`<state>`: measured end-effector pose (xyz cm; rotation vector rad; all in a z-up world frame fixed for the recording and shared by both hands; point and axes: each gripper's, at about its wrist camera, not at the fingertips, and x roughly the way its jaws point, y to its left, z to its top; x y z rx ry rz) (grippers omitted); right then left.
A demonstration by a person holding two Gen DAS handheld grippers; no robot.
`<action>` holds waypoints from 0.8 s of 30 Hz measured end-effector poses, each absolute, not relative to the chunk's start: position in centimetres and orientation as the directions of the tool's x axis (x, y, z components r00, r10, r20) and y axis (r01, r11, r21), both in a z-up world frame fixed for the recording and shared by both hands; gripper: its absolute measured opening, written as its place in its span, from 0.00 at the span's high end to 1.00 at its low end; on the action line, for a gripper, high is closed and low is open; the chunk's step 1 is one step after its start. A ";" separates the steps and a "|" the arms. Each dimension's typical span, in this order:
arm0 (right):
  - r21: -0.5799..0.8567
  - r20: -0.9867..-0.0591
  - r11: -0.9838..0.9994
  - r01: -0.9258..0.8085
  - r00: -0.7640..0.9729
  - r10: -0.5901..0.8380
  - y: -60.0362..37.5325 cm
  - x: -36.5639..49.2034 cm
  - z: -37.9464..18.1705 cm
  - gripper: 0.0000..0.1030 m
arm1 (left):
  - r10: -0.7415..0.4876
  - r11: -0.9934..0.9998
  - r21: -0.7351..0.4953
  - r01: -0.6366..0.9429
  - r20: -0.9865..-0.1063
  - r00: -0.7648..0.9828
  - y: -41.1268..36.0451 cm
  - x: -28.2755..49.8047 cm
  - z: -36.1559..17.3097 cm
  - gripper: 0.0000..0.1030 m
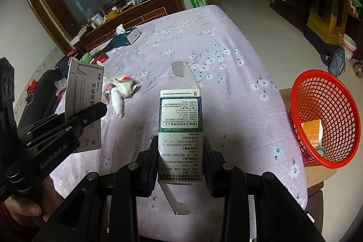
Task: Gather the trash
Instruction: 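Carry both white boxes over the red wastebasket with both tools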
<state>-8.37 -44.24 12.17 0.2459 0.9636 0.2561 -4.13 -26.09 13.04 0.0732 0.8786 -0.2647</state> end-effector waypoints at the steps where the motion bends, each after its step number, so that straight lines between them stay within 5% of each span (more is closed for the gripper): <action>1: 0.319 -0.774 0.942 -0.104 0.545 0.322 -44.4 -8.3 12.2 0.64 | -0.198 0.965 -0.044 0.259 -0.769 0.607 -26.2 -4.1 13.0 0.87; 24: 0.353 -0.773 0.935 -0.027 0.554 0.308 -47.7 -8.8 11.9 0.64 | -0.244 0.939 -0.044 0.341 -0.785 0.570 -29.7 -3.0 12.4 0.87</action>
